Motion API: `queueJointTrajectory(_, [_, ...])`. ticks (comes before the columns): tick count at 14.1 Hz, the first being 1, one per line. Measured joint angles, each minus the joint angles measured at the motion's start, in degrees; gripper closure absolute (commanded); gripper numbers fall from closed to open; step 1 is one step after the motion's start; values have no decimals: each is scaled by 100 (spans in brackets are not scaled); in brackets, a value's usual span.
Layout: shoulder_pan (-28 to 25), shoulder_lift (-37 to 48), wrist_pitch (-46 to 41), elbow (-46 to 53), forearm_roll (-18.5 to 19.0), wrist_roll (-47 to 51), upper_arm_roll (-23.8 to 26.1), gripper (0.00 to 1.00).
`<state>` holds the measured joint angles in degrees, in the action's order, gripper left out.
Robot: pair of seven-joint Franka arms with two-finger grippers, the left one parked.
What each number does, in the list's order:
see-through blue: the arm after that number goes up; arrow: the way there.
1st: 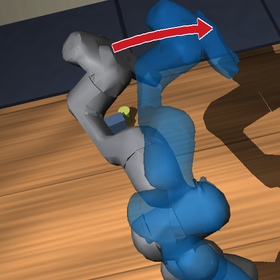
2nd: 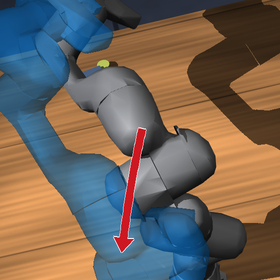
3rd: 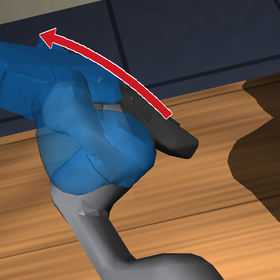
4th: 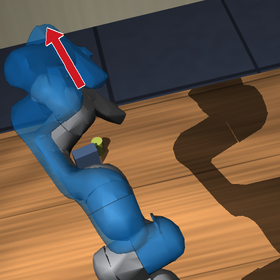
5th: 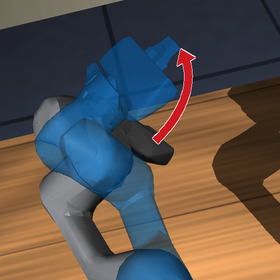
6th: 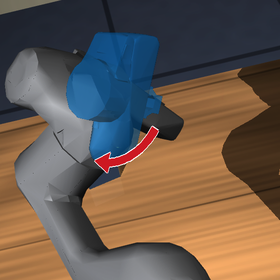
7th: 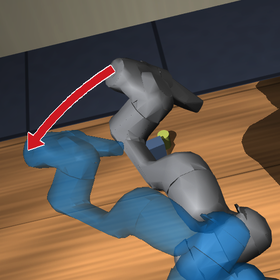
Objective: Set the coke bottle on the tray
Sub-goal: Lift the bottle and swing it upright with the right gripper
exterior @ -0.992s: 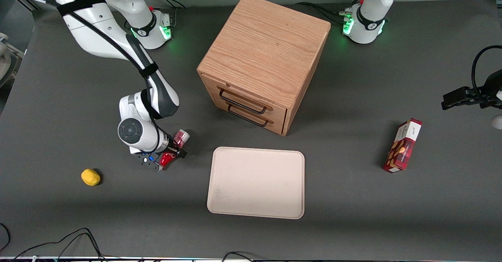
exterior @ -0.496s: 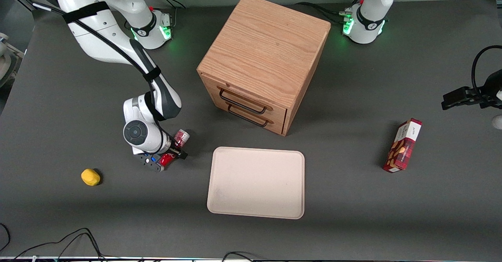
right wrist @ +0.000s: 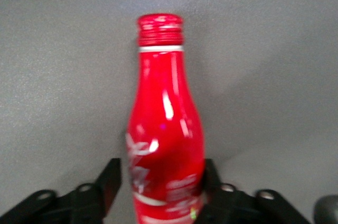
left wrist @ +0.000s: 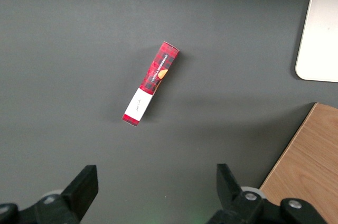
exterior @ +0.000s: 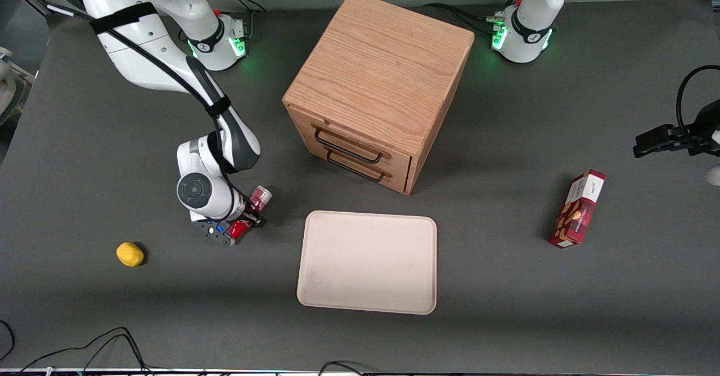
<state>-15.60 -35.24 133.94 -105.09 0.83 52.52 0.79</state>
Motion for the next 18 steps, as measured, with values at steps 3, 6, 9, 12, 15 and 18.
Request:
queueJointTrajectory(3, [0,3,4,5,3,66,0,100])
queueJointTrajectory(6, [0,3,5,5,3,84,0,100])
queueJointTrajectory(9, [0,7,8,17,4,87,0,100])
queueJointTrajectory(12, [2,262,-272,116,101,53,-1,100])
queueJointTrajectory(15, [48,1143,-1294,269,139,-253,-5,100])
queueJointTrajectory(18, [72,2212,-2455,452,119,-614,-8,100])
